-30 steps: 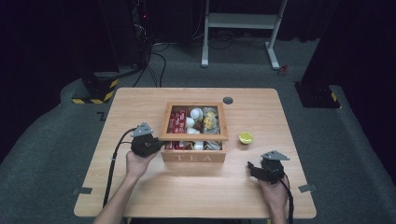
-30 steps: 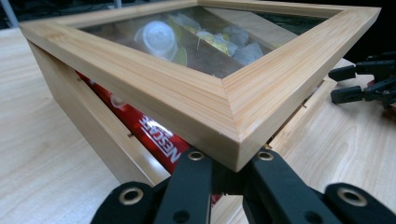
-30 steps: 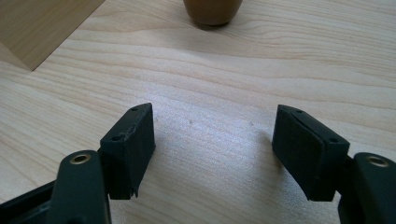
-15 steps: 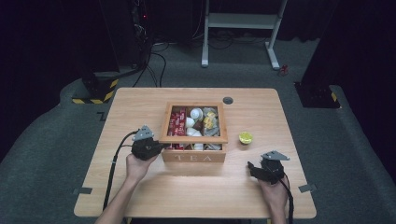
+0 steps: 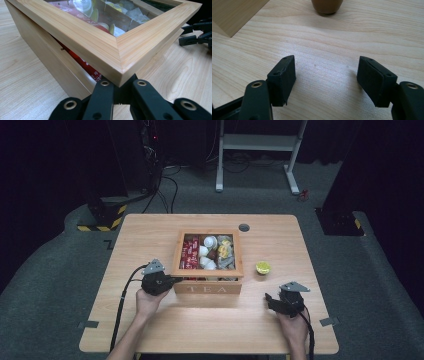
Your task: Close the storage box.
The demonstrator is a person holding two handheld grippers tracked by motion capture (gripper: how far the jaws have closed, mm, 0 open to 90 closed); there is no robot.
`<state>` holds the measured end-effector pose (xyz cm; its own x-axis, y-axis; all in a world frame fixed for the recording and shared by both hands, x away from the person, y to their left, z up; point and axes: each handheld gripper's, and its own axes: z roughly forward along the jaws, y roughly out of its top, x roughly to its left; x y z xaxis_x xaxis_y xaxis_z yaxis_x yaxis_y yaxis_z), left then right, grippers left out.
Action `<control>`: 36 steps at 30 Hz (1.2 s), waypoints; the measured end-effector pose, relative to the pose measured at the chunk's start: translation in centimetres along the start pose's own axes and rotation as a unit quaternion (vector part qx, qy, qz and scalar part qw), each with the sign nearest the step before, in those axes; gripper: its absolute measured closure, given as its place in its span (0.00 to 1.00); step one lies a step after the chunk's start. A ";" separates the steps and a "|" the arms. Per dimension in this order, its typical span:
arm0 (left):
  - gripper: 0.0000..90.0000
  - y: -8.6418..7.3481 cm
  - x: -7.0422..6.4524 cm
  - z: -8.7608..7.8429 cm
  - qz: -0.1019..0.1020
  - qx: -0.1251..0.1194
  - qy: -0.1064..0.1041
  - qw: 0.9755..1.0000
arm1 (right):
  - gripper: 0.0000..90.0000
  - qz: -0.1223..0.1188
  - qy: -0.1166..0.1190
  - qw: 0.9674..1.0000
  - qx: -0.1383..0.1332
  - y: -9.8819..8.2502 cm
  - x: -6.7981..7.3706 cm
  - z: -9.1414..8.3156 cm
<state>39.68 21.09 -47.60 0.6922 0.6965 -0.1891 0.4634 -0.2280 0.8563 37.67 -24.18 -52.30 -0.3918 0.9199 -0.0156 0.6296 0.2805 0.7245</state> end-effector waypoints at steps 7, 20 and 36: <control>1.00 -0.3 -0.2 -0.4 -0.002 -0.010 -0.006 1.000 | 0.35 0.000 0.000 1.000 -0.001 0.0 0.0 0.0; 1.00 -1.0 -0.9 -1.0 0.009 0.004 -0.019 1.000 | 0.35 0.001 -0.001 1.000 0.000 0.0 0.0 0.0; 0.98 -2.0 -0.7 -3.6 0.004 -0.022 -0.007 1.000 | 0.35 0.001 -0.001 1.000 0.000 0.0 0.0 0.0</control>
<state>36.30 23.48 -47.44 0.7040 0.6849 -0.1880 0.4332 -0.2043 0.8779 37.65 -24.16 -52.29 -0.3891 0.9211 -0.0153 0.6309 0.2785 0.7241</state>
